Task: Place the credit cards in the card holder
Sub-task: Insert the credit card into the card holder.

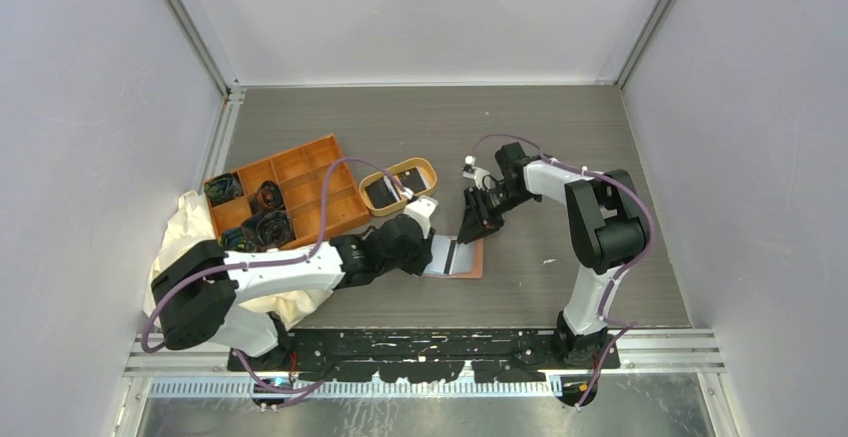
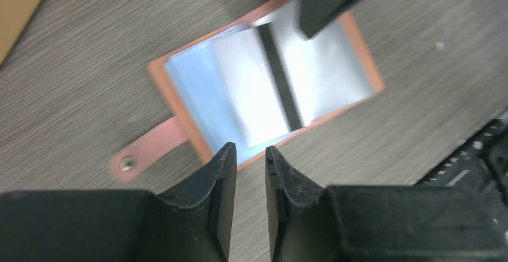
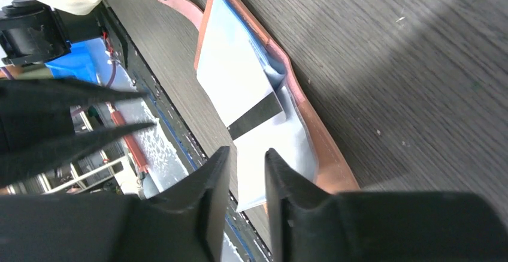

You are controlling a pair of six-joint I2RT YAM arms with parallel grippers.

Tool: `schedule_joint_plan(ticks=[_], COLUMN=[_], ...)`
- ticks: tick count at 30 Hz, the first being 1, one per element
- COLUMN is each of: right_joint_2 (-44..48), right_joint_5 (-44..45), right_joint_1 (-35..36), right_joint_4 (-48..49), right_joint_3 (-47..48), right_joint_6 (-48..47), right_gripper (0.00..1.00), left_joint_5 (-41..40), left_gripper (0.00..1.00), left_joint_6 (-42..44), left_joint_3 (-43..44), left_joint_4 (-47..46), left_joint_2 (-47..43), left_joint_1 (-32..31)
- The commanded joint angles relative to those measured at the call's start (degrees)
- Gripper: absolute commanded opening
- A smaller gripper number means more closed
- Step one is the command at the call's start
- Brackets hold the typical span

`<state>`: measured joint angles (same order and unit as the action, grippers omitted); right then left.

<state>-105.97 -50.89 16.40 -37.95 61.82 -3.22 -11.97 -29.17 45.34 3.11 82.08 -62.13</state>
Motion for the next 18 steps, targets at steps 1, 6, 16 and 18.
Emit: schedule_joint_plan(ticks=[1, 6, 16, 18], right_joint_2=[4.5, 4.3, 2.7, 1.9], right_joint_5=[1.5, 6.2, 14.5, 15.3], right_joint_1=[1.1, 4.6, 6.7, 7.0], right_joint_4=[-1.2, -1.8, -4.3, -5.0], right_joint_3=[1.7, 2.2, 3.6, 4.1], right_joint_6=[-2.8, -3.7, -3.7, -3.7], right_gripper=[0.25, 0.11, 0.08, 0.08], left_joint_5=[-0.7, -0.2, 3.8, 4.1], left_gripper=[0.24, 0.19, 0.17, 0.17], left_joint_6=[-0.3, -0.6, -1.8, -2.0], left_joint_3=[-4.6, -5.7, -2.9, -2.7], left_joint_4=[-2.8, -2.1, -0.9, -0.7], left_joint_2=[-4.1, -3.3, 2.8, 3.5], left_joint_1=[4.0, 7.2, 8.6, 8.6])
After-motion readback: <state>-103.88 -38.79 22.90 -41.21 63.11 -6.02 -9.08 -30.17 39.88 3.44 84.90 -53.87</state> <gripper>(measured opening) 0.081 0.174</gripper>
